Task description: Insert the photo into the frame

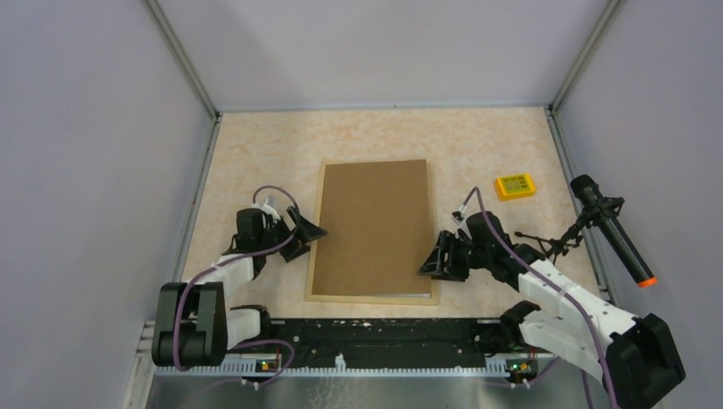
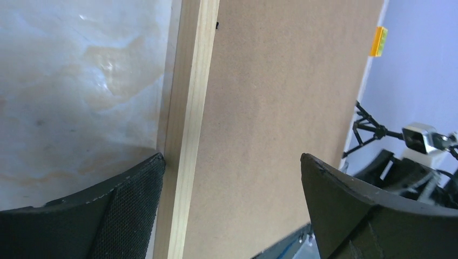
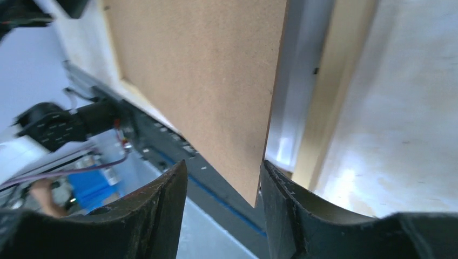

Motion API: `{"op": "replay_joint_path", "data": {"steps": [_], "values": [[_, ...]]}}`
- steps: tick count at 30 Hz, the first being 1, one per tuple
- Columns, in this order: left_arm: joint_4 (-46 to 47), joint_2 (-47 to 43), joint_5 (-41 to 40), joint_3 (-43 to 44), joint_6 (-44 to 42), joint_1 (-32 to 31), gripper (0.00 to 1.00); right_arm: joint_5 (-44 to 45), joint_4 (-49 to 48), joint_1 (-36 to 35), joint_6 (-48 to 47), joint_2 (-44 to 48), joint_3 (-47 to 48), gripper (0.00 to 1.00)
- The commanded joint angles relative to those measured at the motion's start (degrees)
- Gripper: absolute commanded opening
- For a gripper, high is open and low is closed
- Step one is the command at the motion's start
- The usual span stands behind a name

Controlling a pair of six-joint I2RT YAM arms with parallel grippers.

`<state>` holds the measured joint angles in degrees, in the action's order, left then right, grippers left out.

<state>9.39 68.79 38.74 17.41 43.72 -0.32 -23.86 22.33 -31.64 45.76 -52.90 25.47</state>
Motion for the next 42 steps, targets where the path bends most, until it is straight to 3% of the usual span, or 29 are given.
{"op": "replay_joint_path", "data": {"steps": [1,10,23,29,32,37,42], "values": [[-5.2,0.3,3.3,-2.5,1.1,-1.4,0.98,-13.7,-21.1,-0.5,10.6,4.8,1.8,0.5],[-5.2,-0.5,3.5,-2.7,1.2,-1.5,0.98,-11.9,-32.1,-0.5,17.0,8.8,1.0,0.49],[-5.5,-1.8,3.6,-3.6,1.2,-1.5,0.98,-6.8,-26.3,-0.5,7.1,1.7,9.3,0.5],[-4.9,-1.2,4.0,-3.9,1.0,-1.4,0.98,-7.8,-29.6,-0.5,6.6,-0.7,11.0,0.5],[-5.1,-1.7,3.9,-3.8,0.9,-1.5,0.98,-5.8,-24.3,-0.5,4.4,-2.2,13.8,0.5],[-6.3,-2.2,3.3,-3.2,0.1,-1.5,0.98,1.2,-5.5,-0.6,-0.7,-3.9,20.9,0.52],[-6.3,-2.2,3.3,-2.8,-0.1,-1.4,0.98,3.6,4.0,-0.5,-2.7,-5.3,22.8,0.52]]}}
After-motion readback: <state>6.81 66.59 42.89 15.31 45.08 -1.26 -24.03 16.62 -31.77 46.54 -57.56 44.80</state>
